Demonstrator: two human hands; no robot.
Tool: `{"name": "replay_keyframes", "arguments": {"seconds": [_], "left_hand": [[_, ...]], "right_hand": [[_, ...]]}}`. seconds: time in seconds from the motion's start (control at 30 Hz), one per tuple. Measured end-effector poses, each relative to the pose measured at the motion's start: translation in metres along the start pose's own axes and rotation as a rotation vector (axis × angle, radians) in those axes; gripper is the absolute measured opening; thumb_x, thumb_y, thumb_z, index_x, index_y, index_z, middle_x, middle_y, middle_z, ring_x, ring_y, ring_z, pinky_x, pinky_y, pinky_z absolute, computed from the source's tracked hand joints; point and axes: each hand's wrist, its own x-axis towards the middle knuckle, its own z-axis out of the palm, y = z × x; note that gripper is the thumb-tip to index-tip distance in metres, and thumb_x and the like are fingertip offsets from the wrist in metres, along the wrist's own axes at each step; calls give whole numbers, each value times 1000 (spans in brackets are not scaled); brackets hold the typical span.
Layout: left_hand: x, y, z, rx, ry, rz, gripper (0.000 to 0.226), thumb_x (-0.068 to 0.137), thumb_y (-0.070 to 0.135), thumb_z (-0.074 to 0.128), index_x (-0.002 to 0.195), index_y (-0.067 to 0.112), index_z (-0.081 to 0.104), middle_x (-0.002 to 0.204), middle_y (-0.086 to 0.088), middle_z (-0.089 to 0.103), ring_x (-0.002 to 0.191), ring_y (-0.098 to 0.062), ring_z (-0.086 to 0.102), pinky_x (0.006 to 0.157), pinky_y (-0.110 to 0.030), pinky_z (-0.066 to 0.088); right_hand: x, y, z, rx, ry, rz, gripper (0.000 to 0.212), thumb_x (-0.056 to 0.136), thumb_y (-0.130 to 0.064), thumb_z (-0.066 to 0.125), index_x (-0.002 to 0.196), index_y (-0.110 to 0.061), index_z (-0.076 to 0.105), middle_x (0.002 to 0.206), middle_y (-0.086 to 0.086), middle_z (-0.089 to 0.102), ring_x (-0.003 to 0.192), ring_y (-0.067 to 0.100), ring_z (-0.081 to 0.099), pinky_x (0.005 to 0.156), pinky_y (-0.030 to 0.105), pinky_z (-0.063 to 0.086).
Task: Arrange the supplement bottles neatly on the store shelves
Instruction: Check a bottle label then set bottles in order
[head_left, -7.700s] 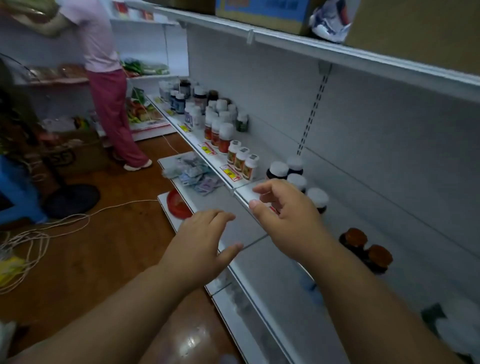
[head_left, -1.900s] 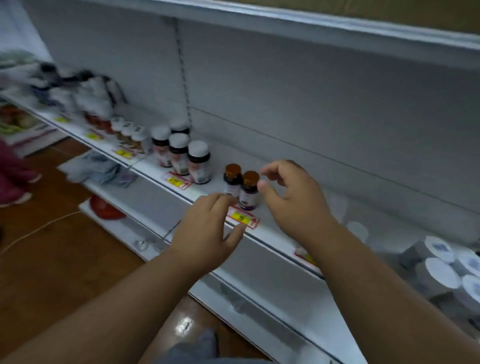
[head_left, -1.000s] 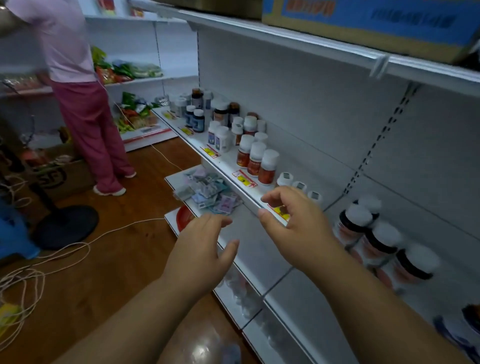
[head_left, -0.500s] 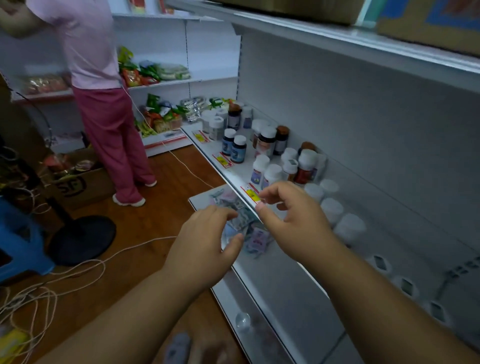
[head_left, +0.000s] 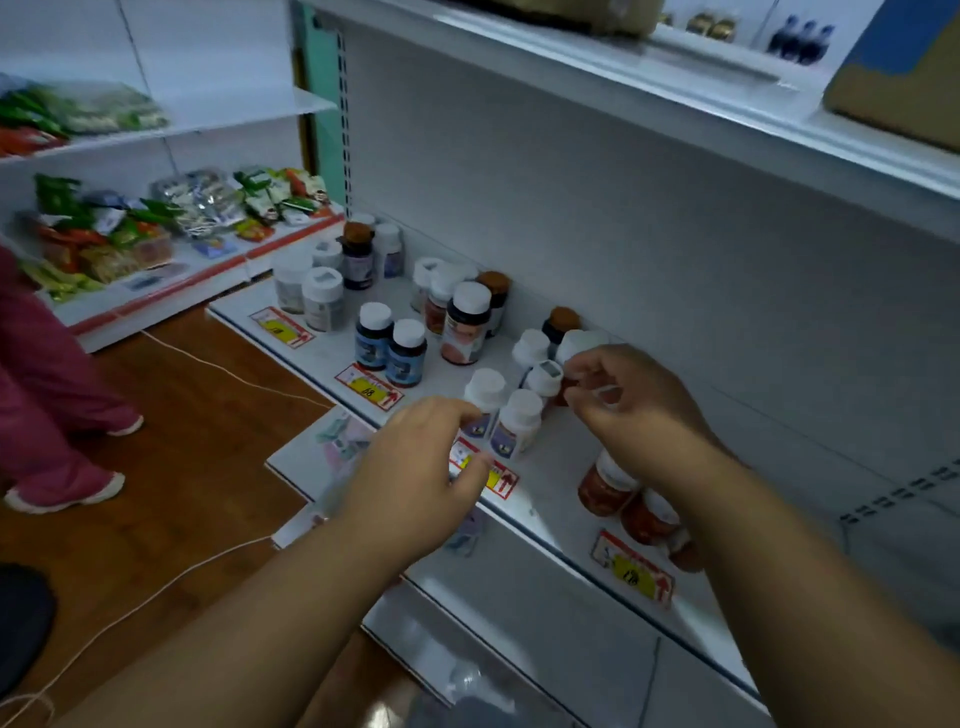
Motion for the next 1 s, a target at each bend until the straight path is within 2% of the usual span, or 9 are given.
{"name": "replay_keyframes", "arguments": {"seconds": [0.07, 0.13, 0.2, 0.27, 0.37, 0.57, 0.7, 0.9, 1.0], "left_hand": [[15, -5, 7, -14, 10, 3, 38, 90, 42, 59, 124, 27, 55, 116, 9, 57, 107, -10, 50, 84, -22, 37], [27, -7, 12, -9, -4, 13, 40, 90, 42, 60, 125, 24, 55, 116, 7, 57, 107, -12, 50, 87, -24, 39], [37, -9, 14, 7, -27, 30, 40, 90, 42, 59, 125, 23, 55, 117, 5, 58, 108, -14, 51, 89, -29, 41], [48, -12, 15, 8, -35, 43, 41, 89, 41, 60, 124, 21, 55, 115, 3, 58, 108, -16, 52, 90, -31, 43], [62, -13, 19, 12, -37, 32, 41, 88, 41, 60, 123, 20, 57, 114, -1, 60, 107, -19, 53, 87, -33, 45], [79, -10, 28, 0, -67, 74, 40, 86, 38, 61, 121, 20, 60, 113, -3, 63, 103, -22, 56, 81, -33, 49], [89, -19, 27, -30, -65, 104, 40, 87, 38, 61, 122, 20, 58, 112, -1, 61, 102, -21, 55, 79, -34, 49], [112, -34, 23, -124, -1, 207, 44, 87, 34, 66, 123, 10, 59, 116, -7, 60, 102, -23, 57, 86, -31, 46], [129, -34, 17, -259, -77, 220, 52, 85, 42, 68, 127, 14, 54, 113, 4, 55, 98, -7, 50, 83, -18, 41]], "right_hand": [[29, 9, 4, -166, -59, -130, 23, 90, -15, 60, 111, -19, 65, 108, -5, 56, 98, 13, 55, 81, 23, 38], [58, 18, 12, -377, -269, -243, 36, 90, -5, 56, 126, -8, 59, 129, 8, 53, 117, 24, 51, 94, 27, 37], [80, 26, 25, -500, -470, -252, 51, 90, -4, 57, 140, -8, 47, 147, 9, 40, 132, 22, 41, 108, 29, 29], [92, 31, 36, -528, -553, -242, 49, 90, -3, 58, 137, -6, 49, 145, 11, 42, 130, 23, 43, 107, 29, 29], [98, 37, 47, -581, -588, -282, 34, 89, -1, 57, 123, -5, 59, 131, 12, 51, 116, 25, 51, 93, 26, 33], [100, 51, 54, -580, -497, -328, 36, 87, -1, 57, 122, -9, 56, 118, 11, 53, 102, 23, 53, 74, 24, 30], [101, 54, 48, -523, -438, -309, 24, 89, -8, 55, 113, -8, 58, 106, 9, 58, 91, 20, 55, 66, 24, 27], [92, 33, 16, -354, -4, -186, 22, 94, -20, 50, 111, -8, 58, 100, 10, 53, 84, 25, 53, 69, 31, 39], [87, 15, 9, -207, 82, -46, 24, 100, -22, 44, 113, -8, 58, 101, 7, 51, 89, 23, 53, 73, 32, 43]]}}
